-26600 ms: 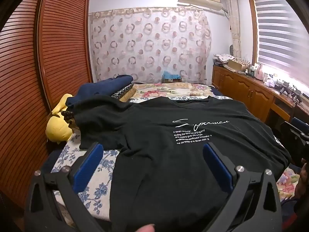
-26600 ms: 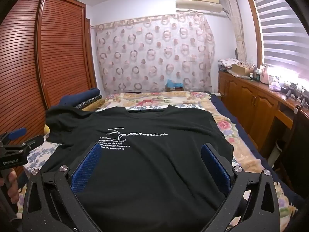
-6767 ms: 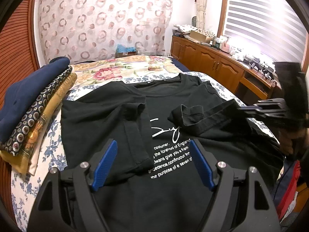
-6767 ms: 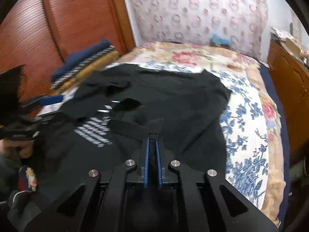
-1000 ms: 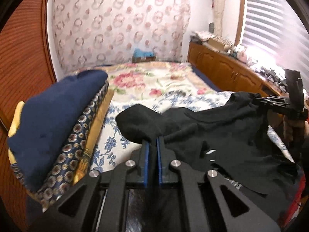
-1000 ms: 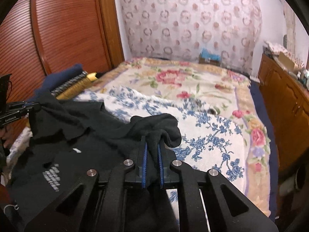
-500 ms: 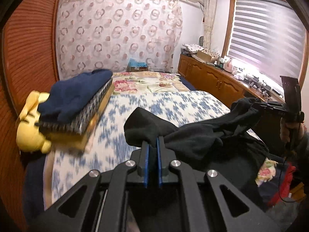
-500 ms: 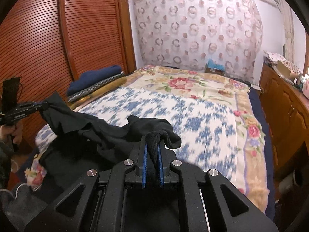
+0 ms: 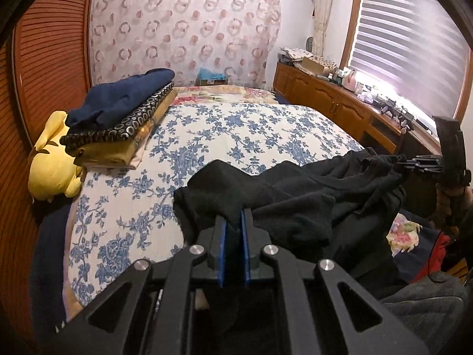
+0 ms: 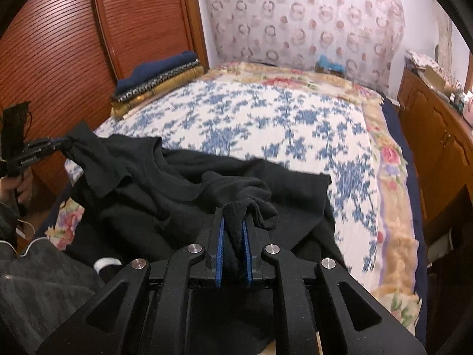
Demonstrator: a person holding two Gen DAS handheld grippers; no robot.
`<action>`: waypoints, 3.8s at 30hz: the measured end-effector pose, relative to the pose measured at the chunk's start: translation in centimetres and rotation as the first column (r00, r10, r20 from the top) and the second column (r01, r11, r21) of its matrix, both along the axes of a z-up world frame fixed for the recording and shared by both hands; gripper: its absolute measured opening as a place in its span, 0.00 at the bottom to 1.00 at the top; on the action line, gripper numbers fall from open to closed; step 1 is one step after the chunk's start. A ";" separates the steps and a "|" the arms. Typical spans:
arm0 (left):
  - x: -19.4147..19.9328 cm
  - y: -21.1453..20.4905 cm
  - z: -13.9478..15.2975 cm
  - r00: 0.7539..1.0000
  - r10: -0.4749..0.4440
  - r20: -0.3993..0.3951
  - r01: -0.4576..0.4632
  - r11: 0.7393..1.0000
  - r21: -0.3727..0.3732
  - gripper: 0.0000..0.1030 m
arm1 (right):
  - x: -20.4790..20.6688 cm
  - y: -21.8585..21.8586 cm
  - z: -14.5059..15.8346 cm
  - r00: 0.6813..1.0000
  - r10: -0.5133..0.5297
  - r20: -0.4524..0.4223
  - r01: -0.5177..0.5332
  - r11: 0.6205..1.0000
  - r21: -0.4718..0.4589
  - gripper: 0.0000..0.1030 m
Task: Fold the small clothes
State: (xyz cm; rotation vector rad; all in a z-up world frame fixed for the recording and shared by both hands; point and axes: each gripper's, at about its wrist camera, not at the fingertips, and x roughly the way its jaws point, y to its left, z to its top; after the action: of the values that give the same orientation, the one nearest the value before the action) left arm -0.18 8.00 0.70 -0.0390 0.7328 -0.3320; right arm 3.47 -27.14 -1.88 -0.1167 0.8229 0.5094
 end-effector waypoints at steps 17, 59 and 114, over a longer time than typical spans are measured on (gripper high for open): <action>3.9 0.8 0.6 1.000 0.010 0.007 -0.010 1.000 0.021 0.54 | 1.1 -2.0 1.5 0.995 -0.074 0.066 0.075 0.997 -0.020 0.36; 9.4 0.8 -6.8 0.987 0.016 -0.162 -0.017 1.000 -0.002 0.07 | 7.6 -4.0 -6.0 0.985 -0.146 -0.087 0.153 0.985 0.078 0.07; 20.2 -1.8 -2.1 1.000 0.005 -0.008 -0.004 0.994 0.106 0.44 | 17.8 -6.3 0.7 0.961 -0.266 0.068 0.268 0.963 -0.017 0.33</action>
State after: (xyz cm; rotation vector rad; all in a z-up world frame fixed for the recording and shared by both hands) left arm 20.02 6.22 -1.40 0.0586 0.7576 -0.2885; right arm 21.25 -33.49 -1.16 -0.0443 0.7671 0.2388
